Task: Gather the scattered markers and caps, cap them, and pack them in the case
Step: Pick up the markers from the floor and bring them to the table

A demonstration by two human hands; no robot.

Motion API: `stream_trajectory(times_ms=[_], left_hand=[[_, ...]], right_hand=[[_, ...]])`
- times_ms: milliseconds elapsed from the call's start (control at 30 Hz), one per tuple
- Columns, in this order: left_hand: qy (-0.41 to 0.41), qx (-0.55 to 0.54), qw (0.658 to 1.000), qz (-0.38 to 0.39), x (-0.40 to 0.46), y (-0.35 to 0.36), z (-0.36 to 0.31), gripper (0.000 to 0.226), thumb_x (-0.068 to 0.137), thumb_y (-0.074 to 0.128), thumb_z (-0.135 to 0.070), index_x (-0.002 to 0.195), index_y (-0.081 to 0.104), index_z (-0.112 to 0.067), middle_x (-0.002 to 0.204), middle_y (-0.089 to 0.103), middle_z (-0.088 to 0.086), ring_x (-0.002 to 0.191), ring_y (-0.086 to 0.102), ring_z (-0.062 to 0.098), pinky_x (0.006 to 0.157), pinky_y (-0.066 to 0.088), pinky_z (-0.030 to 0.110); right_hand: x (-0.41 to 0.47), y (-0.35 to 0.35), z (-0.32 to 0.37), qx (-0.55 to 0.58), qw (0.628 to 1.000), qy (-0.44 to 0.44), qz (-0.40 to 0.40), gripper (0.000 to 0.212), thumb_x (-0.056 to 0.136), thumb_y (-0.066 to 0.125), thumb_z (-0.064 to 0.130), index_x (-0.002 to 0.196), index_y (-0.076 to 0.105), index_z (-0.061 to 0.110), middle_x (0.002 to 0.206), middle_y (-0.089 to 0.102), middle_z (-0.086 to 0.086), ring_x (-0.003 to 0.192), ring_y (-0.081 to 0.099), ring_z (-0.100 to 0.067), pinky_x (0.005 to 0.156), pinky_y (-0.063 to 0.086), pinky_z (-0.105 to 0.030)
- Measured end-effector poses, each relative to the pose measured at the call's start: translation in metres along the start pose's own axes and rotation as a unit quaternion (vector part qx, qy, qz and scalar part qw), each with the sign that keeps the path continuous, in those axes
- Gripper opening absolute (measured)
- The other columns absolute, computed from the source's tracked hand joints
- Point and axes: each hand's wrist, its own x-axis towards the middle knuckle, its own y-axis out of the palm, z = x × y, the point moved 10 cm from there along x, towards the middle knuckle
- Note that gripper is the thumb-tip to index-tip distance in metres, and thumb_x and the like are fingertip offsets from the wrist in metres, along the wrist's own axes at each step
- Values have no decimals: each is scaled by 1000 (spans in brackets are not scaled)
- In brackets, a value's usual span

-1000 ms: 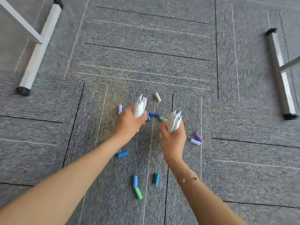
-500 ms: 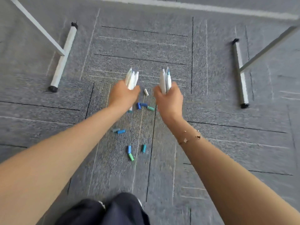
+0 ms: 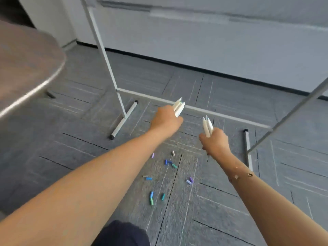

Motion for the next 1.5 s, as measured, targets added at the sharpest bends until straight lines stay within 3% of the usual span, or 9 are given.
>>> stream_trajectory(times_ms=[167,300,433,667,767,900,1100,1267,1500], left_hand=[[-7,-16,999,-38,-63,-112,-38,31,87,59,-22,110,56,-1,106,59,13,94,61,32,62,43,30],[14,-32,997,-67,-118,-213,-74,20,86,60,-21,101,53,-8,86,53,8,77,53,24,49,38,24],[3,19,992,-126,-172,-319,-76,30,85,59,-20,111,59,-5,86,60,9,75,58,23,57,43,25],[-144,87,967,-194,-303,-514,77,28,89,53,-27,98,60,-1,98,69,11,97,67,26,82,56,32],[-243,27,942,-230,-359,-575,185,31,89,56,-30,106,55,-4,83,67,6,74,67,19,69,55,27],[-344,-54,901,-259,-419,-613,313,25,88,60,-22,105,49,-8,84,67,9,59,63,15,55,53,24],[-384,-167,854,-310,-418,-626,425,20,84,58,-17,100,52,-6,75,66,8,60,63,19,69,57,30],[-386,-294,814,-318,-370,-607,466,29,81,59,-14,107,55,-2,76,67,11,55,63,18,53,54,27],[-415,-303,795,-323,-312,-589,482,29,83,58,-15,110,50,-5,89,71,13,66,69,22,68,60,33]], right_hand=[[-54,-59,76,-69,997,-25,16,16,87,57,15,94,48,3,84,64,-20,68,65,-34,57,53,-38],[-104,-102,164,-94,991,-93,8,15,86,57,11,94,52,-1,73,63,-18,45,54,-21,37,40,-22],[-148,-122,248,-101,982,-160,3,19,85,59,9,98,55,-4,63,62,-17,50,60,-27,42,46,-27],[-252,-55,403,-150,940,-299,65,13,81,60,8,78,53,-2,53,60,-13,39,55,-23,33,37,-19],[-298,11,465,-208,904,-364,88,17,84,61,17,83,51,4,78,62,-15,55,52,-20,40,32,-21],[-366,115,543,-232,860,-426,158,19,85,60,22,90,49,8,86,55,-7,70,52,-19,45,32,-19],[-425,259,625,-220,829,-453,243,18,84,58,19,96,48,10,79,52,-1,68,53,-16,48,36,-19],[-439,339,656,-212,823,-433,300,27,86,59,15,110,52,4,95,60,-11,58,60,-17,50,48,-23],[-418,392,664,-242,821,-430,288,39,86,62,20,122,52,7,118,61,-11,99,64,-23,78,51,-25]])
